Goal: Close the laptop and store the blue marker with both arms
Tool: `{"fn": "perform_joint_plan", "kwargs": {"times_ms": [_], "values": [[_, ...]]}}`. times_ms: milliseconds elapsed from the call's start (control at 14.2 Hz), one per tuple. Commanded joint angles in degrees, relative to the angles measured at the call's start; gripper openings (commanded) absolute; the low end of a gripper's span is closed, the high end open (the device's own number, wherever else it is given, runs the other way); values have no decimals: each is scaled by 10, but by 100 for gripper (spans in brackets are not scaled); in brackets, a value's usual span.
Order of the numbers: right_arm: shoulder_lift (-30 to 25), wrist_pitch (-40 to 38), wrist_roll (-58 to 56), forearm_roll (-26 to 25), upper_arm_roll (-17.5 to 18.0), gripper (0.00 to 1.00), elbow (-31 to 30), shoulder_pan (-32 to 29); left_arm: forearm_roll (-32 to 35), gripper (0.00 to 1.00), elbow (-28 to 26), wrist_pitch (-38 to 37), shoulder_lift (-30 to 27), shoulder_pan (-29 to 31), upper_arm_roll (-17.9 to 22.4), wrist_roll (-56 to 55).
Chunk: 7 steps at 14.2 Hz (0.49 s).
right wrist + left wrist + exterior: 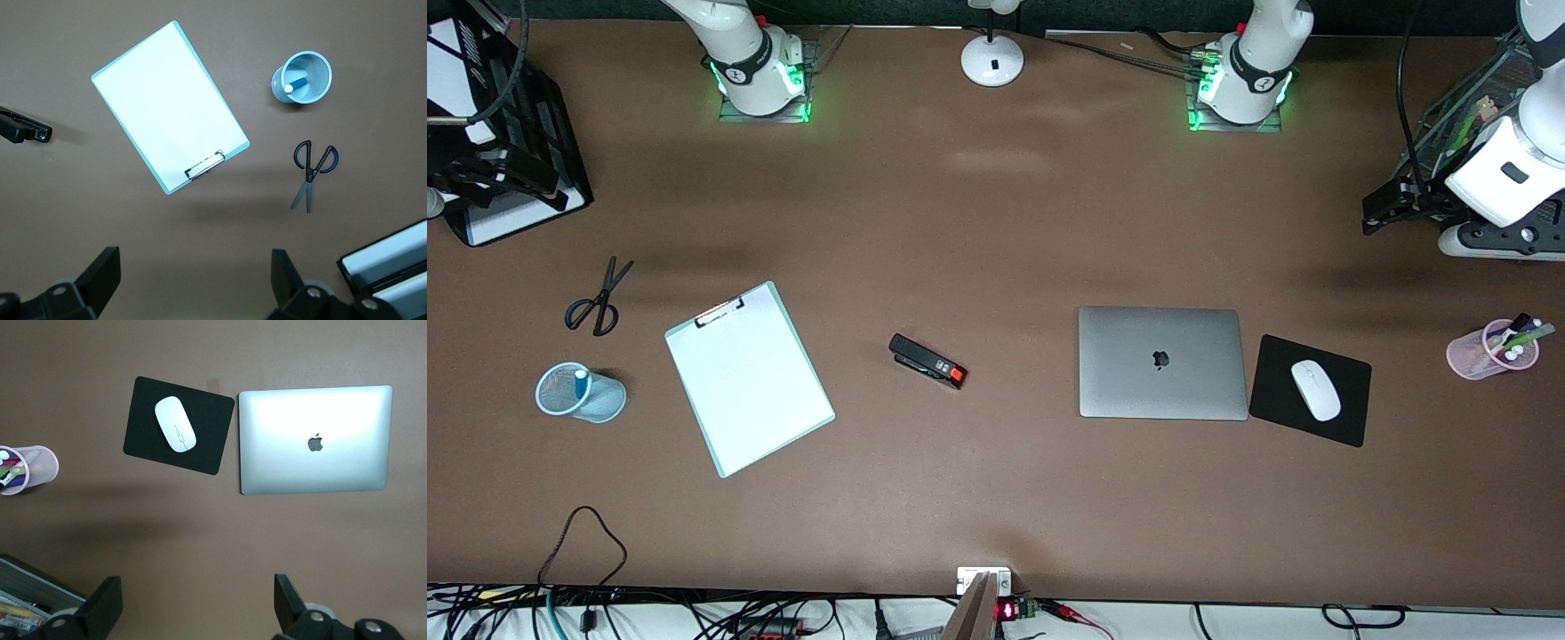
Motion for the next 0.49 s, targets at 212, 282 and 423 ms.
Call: {"fn": "perform_joint_plan", "kwargs": {"times_ms": [212,282,423], "values": [[0,1,-5,-14,4,100,7,0,8,100,14,-6,6,1,-4,7],[0,1,-5,-23,5,100,7,1,8,100,14,-6,6,1,-4,7],[0,1,-6,-24,5,100,7,0,8,100,14,-6,6,1,-4,7]]}}
